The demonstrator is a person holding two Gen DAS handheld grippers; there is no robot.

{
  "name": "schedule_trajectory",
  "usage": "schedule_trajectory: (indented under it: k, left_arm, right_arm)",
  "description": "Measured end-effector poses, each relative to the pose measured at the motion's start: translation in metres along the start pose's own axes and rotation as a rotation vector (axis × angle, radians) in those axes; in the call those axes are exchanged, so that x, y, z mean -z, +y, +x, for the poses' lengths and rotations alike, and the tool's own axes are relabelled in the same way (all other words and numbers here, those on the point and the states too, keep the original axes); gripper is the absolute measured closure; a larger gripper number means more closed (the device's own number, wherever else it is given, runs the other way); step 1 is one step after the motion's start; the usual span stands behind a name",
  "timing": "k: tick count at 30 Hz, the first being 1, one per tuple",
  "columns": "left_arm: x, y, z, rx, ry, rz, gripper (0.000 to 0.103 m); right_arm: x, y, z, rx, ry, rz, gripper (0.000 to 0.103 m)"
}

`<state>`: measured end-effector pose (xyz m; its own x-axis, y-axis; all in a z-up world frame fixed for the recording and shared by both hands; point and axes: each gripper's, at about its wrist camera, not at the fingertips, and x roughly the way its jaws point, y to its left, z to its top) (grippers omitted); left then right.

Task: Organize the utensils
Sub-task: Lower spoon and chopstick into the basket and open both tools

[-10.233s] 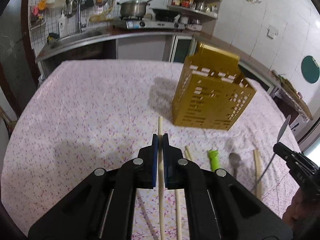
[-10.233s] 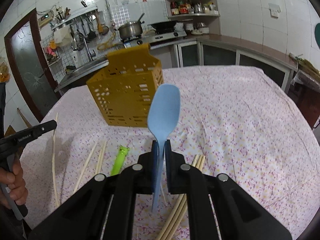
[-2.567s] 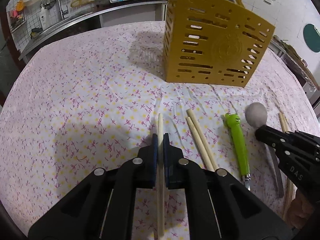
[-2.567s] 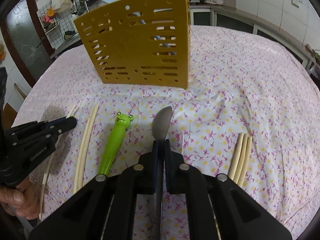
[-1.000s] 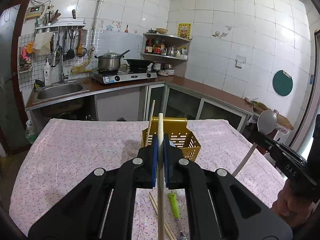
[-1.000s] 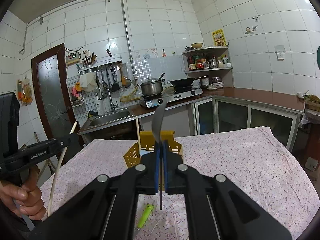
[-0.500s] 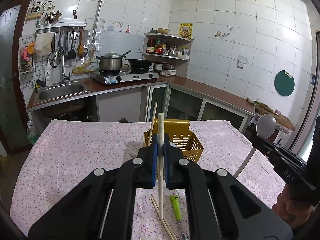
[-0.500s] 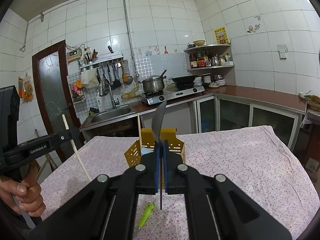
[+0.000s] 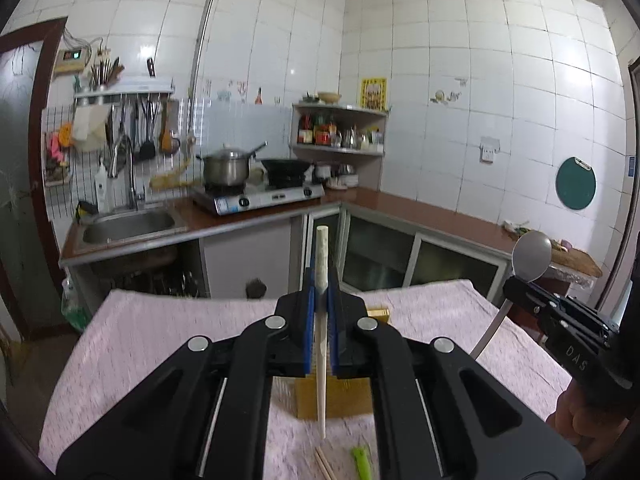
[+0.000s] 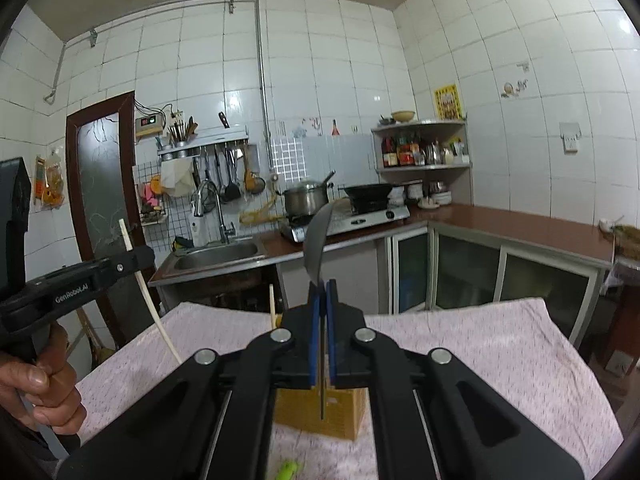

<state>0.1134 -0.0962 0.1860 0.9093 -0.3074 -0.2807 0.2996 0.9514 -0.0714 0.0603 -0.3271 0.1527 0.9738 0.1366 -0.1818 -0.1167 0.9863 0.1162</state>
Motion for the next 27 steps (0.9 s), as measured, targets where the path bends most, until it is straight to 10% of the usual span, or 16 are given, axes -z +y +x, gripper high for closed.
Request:
schedule_trajectory:
  k: [27]
  left_arm:
    - [-0.032,-0.007,0.078,0.011,-0.084,0.014,0.099]
  right_arm:
    - [-0.005,-0.002,0.092,0.011,0.034,-0.029,0.1]
